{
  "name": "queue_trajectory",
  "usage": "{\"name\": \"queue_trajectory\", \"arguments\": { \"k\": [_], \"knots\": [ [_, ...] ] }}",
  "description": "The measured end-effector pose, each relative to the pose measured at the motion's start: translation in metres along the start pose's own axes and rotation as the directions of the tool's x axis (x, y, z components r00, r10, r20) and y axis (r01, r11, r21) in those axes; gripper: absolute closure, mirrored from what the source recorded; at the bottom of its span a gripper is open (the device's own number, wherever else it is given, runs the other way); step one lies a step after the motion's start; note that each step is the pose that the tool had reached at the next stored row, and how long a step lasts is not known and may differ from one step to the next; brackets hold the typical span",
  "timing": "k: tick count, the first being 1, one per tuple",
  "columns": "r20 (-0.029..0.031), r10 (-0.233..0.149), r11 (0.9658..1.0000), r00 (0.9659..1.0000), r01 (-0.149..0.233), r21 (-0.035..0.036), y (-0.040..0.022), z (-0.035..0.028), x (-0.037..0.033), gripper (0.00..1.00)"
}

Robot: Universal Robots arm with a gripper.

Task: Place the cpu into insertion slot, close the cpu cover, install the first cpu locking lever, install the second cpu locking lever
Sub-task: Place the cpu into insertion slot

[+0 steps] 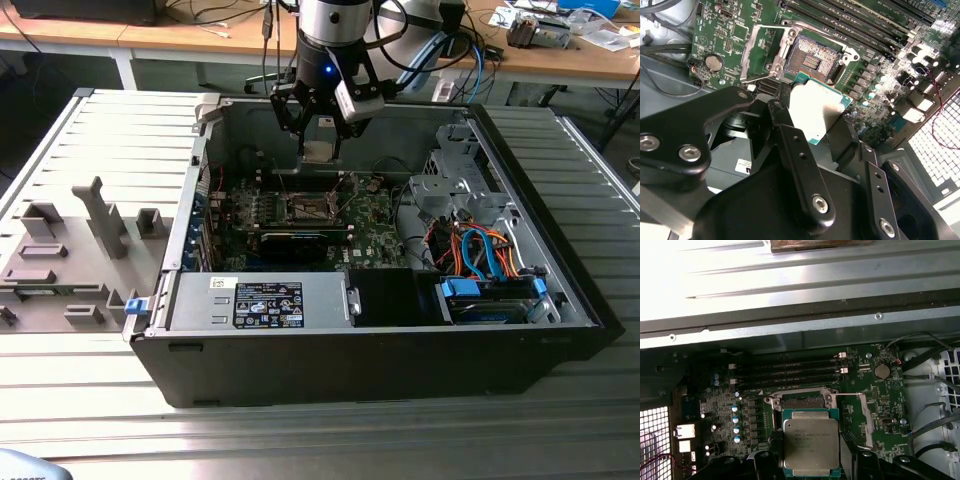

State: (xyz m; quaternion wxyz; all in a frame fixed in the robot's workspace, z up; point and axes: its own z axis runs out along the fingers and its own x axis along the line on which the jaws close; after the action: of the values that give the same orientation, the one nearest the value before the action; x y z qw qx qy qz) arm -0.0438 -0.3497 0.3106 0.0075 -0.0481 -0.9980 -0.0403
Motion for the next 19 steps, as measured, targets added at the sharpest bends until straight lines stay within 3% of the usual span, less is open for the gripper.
{"name": "queue_trajectory", "arguments": {
  "k": [19],
  "knots": [
    [0.0026, 0.032, 0.9995, 0.9995, -0.032, -0.0007, 0.0000, 0.0002, 0.0000, 0.46]
  ]
}}
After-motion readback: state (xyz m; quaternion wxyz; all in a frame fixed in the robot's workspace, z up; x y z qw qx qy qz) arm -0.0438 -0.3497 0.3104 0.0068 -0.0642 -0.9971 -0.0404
